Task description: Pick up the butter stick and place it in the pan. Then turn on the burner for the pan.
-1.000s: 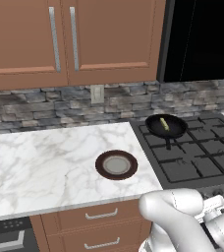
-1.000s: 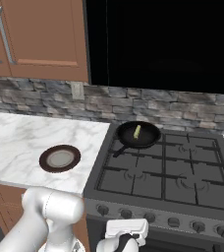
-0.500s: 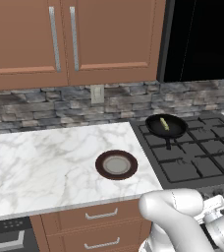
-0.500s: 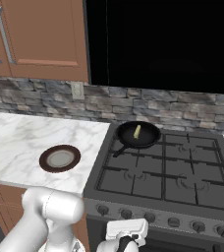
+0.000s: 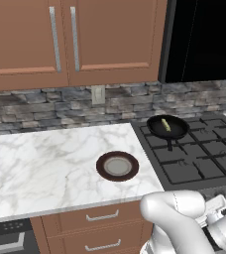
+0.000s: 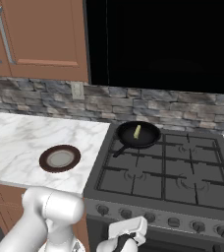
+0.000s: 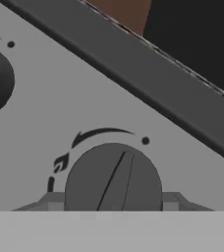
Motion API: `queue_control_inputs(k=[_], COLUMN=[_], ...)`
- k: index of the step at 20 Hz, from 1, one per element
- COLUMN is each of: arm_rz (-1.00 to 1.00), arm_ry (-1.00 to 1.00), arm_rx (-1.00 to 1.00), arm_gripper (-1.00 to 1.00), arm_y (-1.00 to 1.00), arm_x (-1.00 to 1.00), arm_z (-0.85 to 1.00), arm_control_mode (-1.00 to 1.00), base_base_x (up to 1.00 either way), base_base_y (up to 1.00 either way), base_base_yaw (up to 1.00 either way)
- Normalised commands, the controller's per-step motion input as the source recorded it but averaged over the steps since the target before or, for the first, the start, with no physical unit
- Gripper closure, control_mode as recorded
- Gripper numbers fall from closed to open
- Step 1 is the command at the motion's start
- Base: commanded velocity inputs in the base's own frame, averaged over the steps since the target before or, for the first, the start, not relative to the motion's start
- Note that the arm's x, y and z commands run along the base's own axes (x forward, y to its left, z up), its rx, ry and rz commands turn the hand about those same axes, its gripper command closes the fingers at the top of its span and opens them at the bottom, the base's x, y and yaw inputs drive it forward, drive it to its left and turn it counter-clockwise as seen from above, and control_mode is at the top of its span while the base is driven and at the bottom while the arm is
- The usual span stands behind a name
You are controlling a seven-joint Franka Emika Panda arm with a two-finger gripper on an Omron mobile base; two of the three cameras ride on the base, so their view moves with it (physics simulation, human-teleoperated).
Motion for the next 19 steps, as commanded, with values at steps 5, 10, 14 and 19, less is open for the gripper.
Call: queue_control_inputs(k=[5,10,14,19], arm_rz=[0.08,0.1,0.11,0.11], arm_ry=[-0.08,-0.09,-0.08,-0.05], arm_rx=[-0.32,-0.32,-0.31,-0.29], arm_gripper=[1.0,1.0,1.0,1.0], arm_y=[0.0,0.0,0.0,0.0], arm_x=[-0.19,-0.2,-0.21,-0.2], arm_z=[0.12,0.11,0.09,0.03], arm_control_mode=[-1.0,-1.0,-1.0,-1.0], base_base_x=[0.0,0.0,0.0,0.0], base_base_y=[0.0,0.0,0.0,0.0], base_base_yaw=[0.0,0.0,0.0,0.0])
